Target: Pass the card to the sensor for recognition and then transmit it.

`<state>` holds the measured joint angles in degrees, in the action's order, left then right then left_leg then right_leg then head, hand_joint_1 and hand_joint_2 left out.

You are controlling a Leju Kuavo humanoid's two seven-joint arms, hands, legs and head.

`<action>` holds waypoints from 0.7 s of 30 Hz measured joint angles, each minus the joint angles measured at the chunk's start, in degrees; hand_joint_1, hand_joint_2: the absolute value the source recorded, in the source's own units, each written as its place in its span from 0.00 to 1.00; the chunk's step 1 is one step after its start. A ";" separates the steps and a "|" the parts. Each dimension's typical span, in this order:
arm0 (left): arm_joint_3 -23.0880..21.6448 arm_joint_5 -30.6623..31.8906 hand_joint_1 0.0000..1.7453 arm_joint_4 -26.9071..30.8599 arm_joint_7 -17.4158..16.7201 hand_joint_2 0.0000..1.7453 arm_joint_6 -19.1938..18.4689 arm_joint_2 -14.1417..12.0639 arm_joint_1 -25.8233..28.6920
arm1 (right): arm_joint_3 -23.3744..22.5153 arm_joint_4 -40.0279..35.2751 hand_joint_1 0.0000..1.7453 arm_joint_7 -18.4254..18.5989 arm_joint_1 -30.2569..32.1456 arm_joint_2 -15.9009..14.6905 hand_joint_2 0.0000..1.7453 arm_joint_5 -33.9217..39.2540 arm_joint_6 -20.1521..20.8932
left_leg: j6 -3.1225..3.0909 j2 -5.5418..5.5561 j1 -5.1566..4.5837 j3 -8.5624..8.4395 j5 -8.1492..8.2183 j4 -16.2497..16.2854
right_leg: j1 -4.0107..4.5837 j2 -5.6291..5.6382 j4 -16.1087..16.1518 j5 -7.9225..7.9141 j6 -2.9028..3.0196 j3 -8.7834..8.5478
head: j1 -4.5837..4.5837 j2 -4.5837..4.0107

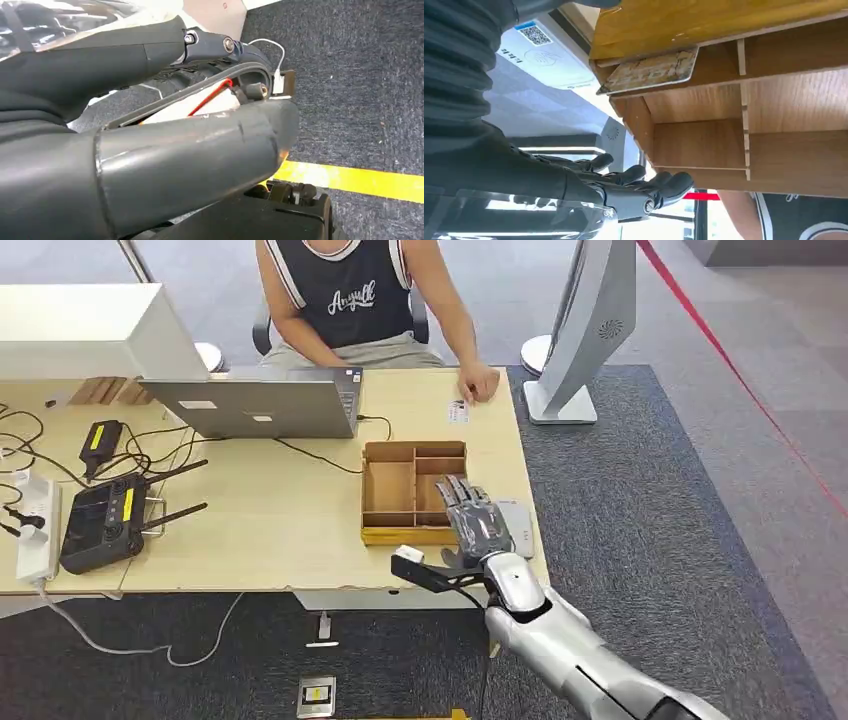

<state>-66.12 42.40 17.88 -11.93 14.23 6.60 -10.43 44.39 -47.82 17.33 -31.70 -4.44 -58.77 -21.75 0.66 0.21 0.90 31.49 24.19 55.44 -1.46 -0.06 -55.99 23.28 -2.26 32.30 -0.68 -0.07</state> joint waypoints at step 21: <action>0.02 1.01 0.00 0.00 0.13 0.00 -0.09 0.11 0.00 | -0.07 3.61 0.00 -1.07 -1.09 1.07 1.00 0.52 -0.24 | 0.00 0.01 0.00 -0.01 0.00 0.00 | 0.00 0.00 0.00 0.00 0.00 -0.01 | 0.00 0.00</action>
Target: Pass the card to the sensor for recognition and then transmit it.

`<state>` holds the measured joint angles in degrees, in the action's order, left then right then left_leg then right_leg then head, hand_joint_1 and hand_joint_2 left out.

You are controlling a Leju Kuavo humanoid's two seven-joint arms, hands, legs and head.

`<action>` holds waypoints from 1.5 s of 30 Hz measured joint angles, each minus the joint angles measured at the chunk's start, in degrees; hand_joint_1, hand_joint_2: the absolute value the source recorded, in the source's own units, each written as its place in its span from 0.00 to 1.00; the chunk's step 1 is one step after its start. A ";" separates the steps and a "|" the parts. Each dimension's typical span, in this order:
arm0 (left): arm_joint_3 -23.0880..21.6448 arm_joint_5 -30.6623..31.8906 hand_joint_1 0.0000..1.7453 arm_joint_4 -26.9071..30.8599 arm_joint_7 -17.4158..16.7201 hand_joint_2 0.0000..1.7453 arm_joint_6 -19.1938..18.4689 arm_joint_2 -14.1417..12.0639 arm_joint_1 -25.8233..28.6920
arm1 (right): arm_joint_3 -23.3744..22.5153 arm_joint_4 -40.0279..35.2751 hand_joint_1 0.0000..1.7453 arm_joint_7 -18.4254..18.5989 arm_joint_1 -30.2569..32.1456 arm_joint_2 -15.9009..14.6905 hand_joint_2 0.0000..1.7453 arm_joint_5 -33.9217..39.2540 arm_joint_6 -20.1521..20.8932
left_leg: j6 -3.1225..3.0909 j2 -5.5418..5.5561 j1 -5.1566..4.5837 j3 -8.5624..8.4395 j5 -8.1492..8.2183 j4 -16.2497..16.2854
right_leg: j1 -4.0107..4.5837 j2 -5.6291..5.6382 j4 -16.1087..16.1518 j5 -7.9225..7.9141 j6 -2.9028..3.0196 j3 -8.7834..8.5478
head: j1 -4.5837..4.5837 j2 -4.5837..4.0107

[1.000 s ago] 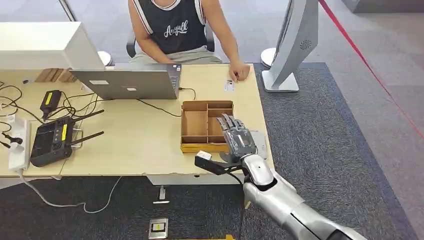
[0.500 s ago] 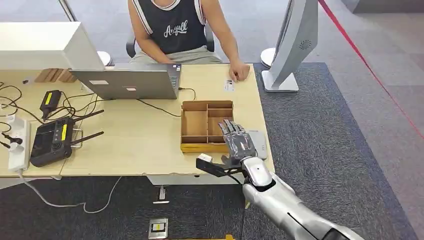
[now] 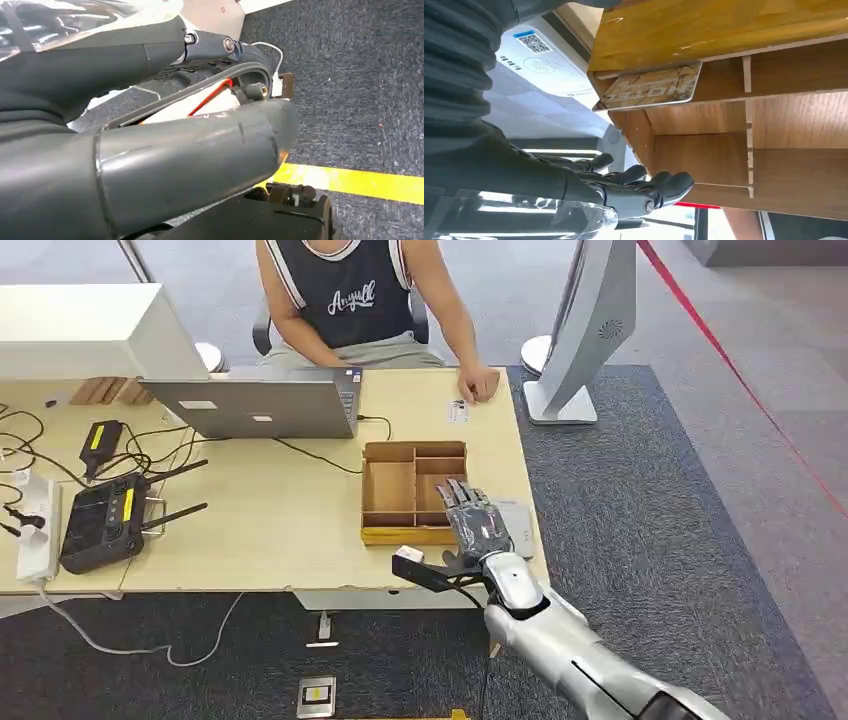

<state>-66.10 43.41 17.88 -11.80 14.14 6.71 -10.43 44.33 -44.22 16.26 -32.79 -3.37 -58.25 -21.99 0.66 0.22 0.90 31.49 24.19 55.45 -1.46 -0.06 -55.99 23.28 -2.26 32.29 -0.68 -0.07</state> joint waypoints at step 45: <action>0.02 3.45 0.00 0.00 1.51 0.00 -1.25 0.28 -0.14 | 0.20 1.57 0.00 -3.04 -0.63 2.54 1.00 2.64 -1.99 | 0.00 -0.02 0.00 0.00 0.00 0.00 | 0.00 0.00 0.00 -0.01 0.00 0.01 | 0.00 0.00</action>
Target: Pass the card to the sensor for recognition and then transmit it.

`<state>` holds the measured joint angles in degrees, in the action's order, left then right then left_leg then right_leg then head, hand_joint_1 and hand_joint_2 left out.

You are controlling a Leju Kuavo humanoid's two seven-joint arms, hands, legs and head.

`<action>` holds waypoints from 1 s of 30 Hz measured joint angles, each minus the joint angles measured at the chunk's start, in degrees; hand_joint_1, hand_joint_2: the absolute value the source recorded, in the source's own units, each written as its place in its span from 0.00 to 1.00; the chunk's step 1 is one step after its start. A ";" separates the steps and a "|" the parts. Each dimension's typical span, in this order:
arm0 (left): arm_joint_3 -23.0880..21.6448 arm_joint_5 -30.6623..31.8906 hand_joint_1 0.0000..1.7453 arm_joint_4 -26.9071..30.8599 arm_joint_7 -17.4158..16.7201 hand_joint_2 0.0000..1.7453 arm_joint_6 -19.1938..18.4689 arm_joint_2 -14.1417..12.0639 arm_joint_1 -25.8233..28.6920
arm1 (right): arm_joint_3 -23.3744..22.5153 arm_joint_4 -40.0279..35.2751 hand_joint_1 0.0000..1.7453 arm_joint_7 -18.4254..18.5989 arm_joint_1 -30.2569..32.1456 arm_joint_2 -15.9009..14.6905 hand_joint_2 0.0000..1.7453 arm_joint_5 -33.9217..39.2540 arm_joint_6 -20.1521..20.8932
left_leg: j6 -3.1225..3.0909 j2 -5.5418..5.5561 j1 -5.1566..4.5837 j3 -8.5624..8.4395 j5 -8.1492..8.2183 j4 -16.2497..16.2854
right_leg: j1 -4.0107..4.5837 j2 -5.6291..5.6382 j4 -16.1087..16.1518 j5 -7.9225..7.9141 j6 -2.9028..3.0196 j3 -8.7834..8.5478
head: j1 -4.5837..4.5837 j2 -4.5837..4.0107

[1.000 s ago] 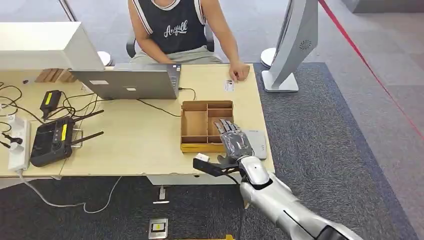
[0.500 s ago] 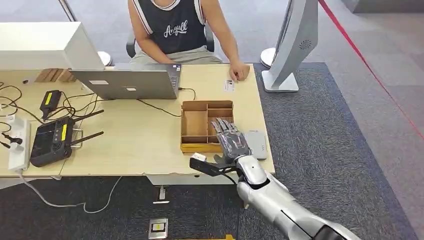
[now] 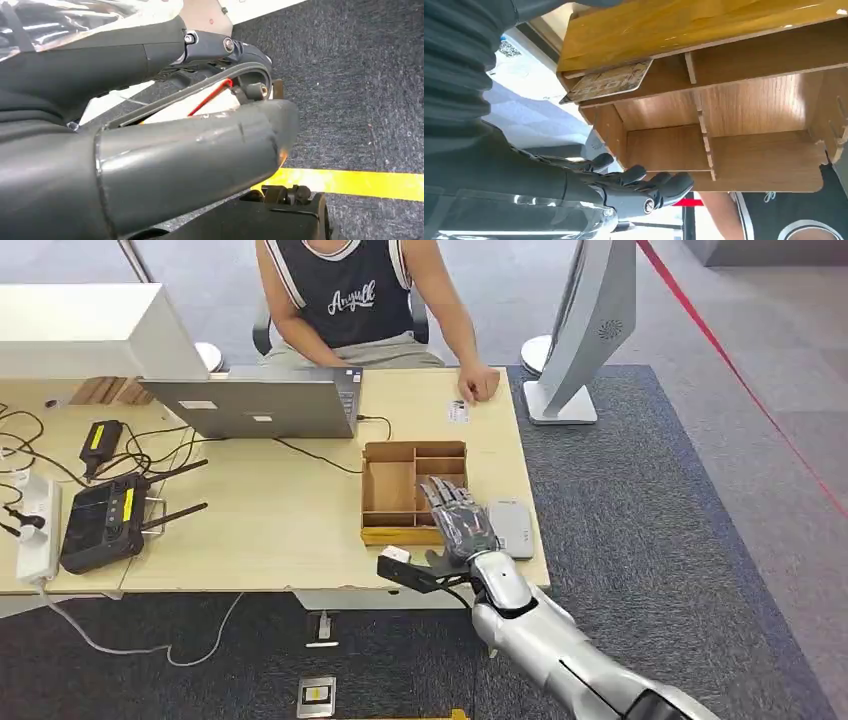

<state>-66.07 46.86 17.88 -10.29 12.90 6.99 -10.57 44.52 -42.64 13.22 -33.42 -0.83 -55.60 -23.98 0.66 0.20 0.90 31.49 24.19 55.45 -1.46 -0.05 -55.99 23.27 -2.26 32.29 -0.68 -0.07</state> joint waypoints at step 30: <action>-0.07 1.11 0.00 0.00 4.46 0.00 -2.21 0.09 -0.34 | 0.22 2.99 1.00 0.31 -1.04 0.52 1.00 1.40 2.01 | 0.00 0.00 0.00 -0.01 0.00 0.00 | 0.00 0.00 0.00 0.00 0.00 0.00 | 0.00 0.00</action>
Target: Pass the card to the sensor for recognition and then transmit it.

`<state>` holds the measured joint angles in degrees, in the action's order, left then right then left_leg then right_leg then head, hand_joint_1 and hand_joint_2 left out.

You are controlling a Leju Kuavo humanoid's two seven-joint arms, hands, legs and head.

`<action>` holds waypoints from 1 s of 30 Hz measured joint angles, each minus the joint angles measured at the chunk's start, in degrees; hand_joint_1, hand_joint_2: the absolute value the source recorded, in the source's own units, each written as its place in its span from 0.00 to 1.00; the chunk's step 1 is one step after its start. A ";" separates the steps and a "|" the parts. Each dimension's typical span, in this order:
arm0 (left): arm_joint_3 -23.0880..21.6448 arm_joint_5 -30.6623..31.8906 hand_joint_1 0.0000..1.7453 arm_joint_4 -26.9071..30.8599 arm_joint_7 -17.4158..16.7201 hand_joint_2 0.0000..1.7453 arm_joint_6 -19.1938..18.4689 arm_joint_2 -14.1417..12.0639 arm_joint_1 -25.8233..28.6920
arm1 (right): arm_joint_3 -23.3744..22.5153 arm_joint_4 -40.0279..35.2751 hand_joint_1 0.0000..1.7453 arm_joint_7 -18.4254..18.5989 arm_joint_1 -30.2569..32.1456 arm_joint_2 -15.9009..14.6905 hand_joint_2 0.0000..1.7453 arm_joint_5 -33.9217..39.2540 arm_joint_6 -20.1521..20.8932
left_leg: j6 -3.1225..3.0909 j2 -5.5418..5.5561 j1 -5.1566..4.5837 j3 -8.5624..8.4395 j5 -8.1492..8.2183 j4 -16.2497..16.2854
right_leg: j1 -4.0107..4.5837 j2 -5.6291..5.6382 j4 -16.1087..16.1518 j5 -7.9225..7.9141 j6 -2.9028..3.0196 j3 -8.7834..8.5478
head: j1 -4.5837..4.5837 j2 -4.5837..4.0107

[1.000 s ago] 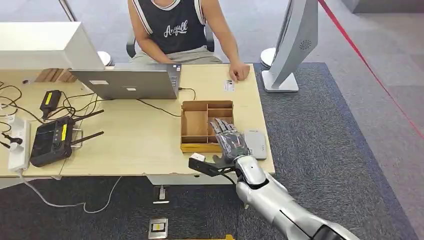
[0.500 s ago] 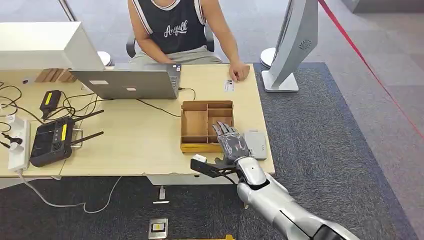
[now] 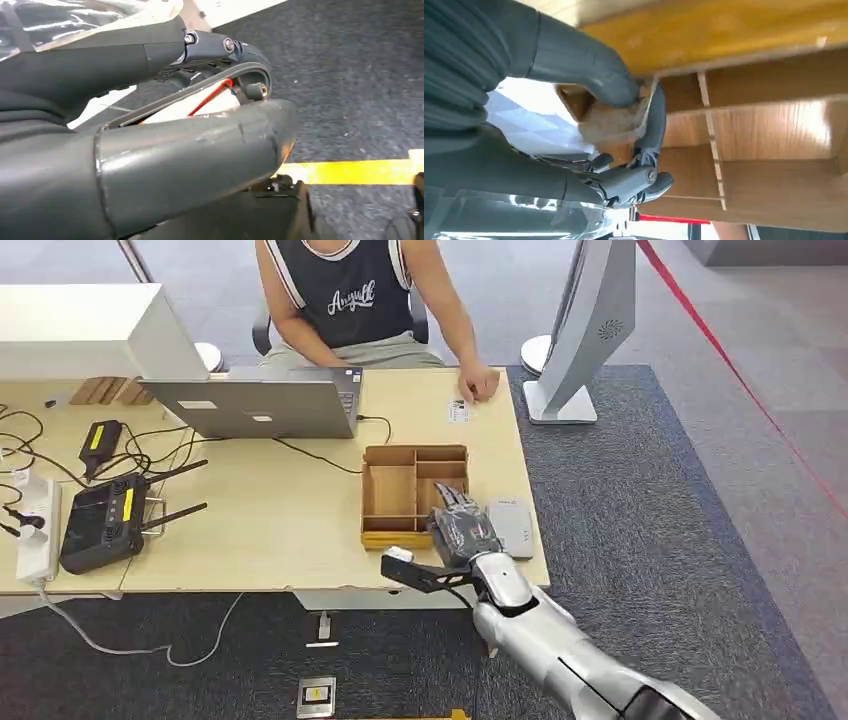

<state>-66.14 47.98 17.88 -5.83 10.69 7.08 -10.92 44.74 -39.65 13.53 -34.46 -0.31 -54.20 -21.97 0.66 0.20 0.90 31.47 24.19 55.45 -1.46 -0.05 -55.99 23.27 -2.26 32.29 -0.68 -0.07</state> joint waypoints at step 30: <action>-0.15 3.17 0.00 0.00 2.43 0.00 -1.38 0.24 -0.35 | -0.02 -2.30 1.00 -0.39 -4.57 0.09 1.00 0.52 -4.09 | -0.01 -0.02 0.00 0.00 -0.04 0.01 | 0.00 0.00 -0.01 -0.05 -0.01 0.01 | 0.02 0.00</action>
<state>-66.29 51.15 17.88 -3.41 9.31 7.32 -11.27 44.72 -41.95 13.14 -39.03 -0.22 -53.68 -26.05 0.65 0.18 0.89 31.47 24.14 55.45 -1.46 -0.05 -56.00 23.22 -2.27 32.30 -0.66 -0.07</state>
